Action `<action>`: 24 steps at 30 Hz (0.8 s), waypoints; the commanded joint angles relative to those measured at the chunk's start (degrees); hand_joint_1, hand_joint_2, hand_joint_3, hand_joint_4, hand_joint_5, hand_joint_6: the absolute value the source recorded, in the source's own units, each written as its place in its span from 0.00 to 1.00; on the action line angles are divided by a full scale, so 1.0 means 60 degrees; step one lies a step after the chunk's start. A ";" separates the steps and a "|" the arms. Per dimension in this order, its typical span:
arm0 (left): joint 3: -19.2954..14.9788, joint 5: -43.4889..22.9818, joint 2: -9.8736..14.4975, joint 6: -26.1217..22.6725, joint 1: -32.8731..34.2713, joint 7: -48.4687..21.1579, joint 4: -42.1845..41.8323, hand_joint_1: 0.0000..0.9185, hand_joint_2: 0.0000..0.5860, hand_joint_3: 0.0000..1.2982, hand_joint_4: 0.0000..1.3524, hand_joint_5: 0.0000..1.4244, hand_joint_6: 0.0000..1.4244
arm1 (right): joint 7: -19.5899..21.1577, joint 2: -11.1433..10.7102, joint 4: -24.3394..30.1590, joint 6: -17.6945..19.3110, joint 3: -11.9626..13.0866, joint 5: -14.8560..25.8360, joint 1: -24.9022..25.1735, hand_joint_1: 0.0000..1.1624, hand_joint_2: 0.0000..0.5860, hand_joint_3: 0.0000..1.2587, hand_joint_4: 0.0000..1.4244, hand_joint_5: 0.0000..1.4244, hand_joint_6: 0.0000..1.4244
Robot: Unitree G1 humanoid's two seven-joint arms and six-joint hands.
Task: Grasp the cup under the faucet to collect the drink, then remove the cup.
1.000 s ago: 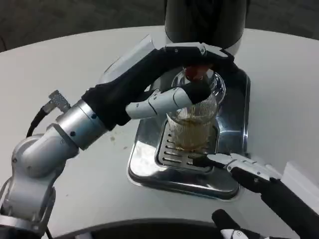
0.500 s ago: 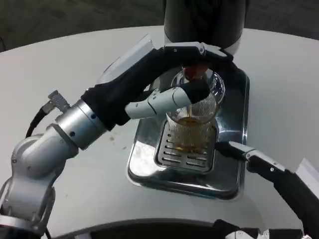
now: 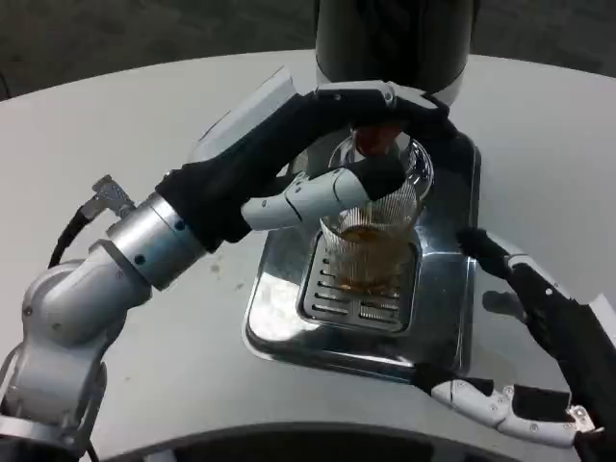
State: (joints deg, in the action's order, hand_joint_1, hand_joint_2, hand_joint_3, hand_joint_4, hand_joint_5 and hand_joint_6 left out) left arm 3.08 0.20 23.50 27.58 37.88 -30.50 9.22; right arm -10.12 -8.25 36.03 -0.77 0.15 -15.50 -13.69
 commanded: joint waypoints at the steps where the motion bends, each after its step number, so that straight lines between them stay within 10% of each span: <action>1: 0.0105 0.0158 0.0128 -0.0031 -0.0283 -0.0070 0.0147 0.00 0.23 0.37 0.21 0.23 0.15 | 0.0386 0.0173 -0.0547 0.0223 -0.0187 0.0076 0.0333 0.80 0.30 0.11 0.08 0.05 0.14; 24: 0.0145 0.0265 0.0187 0.0058 -0.0294 0.0064 0.0220 0.00 0.23 0.37 0.21 0.23 0.15 | 0.2283 0.0783 -0.4362 0.1733 -0.0858 -0.0189 0.3053 0.76 0.25 0.04 0.02 0.00 0.07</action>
State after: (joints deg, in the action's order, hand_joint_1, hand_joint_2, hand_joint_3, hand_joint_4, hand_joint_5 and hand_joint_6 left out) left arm 3.32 0.44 23.62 27.73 37.81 -29.55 9.26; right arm 2.47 -4.04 11.48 8.06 -4.52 -16.51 3.65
